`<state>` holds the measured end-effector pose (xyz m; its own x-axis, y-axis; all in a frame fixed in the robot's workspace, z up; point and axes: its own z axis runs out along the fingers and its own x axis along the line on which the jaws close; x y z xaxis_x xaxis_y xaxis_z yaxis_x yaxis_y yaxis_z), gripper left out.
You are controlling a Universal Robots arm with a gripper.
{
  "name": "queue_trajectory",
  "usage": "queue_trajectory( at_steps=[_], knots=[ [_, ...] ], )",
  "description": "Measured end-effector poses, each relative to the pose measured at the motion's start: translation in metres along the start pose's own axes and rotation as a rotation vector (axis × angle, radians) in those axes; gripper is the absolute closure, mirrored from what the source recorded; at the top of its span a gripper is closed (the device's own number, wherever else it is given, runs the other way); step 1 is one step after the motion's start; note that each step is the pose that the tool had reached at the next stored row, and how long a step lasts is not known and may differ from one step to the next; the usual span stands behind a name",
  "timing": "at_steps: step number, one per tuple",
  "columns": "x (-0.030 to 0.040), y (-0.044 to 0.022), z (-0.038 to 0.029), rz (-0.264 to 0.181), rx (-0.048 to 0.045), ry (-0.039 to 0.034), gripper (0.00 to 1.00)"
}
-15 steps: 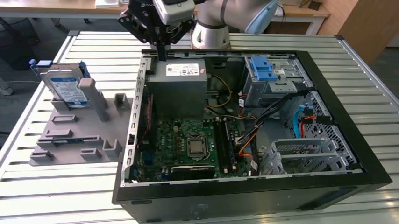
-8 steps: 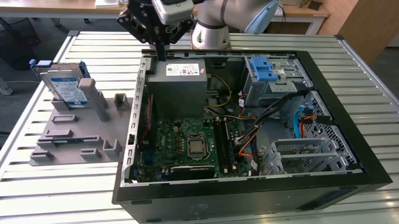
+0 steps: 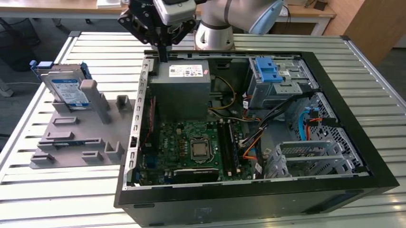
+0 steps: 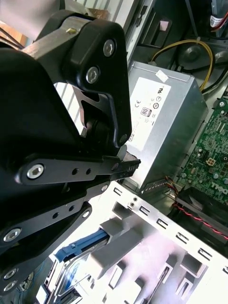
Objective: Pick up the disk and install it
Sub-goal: 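Reach for the disk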
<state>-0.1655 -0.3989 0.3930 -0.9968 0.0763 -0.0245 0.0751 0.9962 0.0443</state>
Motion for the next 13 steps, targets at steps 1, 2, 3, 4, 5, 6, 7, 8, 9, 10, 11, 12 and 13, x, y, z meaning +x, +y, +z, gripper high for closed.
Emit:
queue_trajectory(
  at_steps=[1, 2, 3, 4, 5, 6, 7, 8, 9, 10, 11, 12, 13],
  knots=[
    [0.0002, 0.0000, 0.0000, 0.000, 0.0000, 0.0000, 0.89],
    [0.0004, 0.0000, 0.0000, 0.000, 0.0000, 0.0000, 0.89],
    [0.0005, 0.0000, 0.0000, 0.000, 0.0000, 0.0000, 0.89],
    [0.0007, -0.0001, 0.0000, 0.000, 0.0001, 0.0000, 0.89],
    [0.0009, -0.0001, 0.0000, 0.000, 0.0000, 0.0000, 0.89],
    [0.0011, -0.0001, -0.0001, 0.000, 0.0001, 0.0001, 0.89],
    [0.0013, -0.0001, 0.0000, 0.000, 0.0000, 0.0000, 0.89],
    [0.0015, -0.0001, 0.0000, 0.000, 0.0000, 0.0000, 0.89],
    [0.0017, -0.0001, -0.0001, 0.000, 0.0000, 0.0000, 0.89],
    [0.0019, -0.0001, 0.0000, 0.000, 0.0000, 0.0000, 0.89],
    [0.0021, -0.0002, 0.0000, 0.000, 0.0000, 0.0000, 0.89],
    [0.0023, -0.0002, -0.0001, 0.000, 0.0000, 0.0000, 0.89],
    [0.0025, -0.0002, -0.0001, 0.000, 0.0000, 0.0000, 0.89]
  ],
)
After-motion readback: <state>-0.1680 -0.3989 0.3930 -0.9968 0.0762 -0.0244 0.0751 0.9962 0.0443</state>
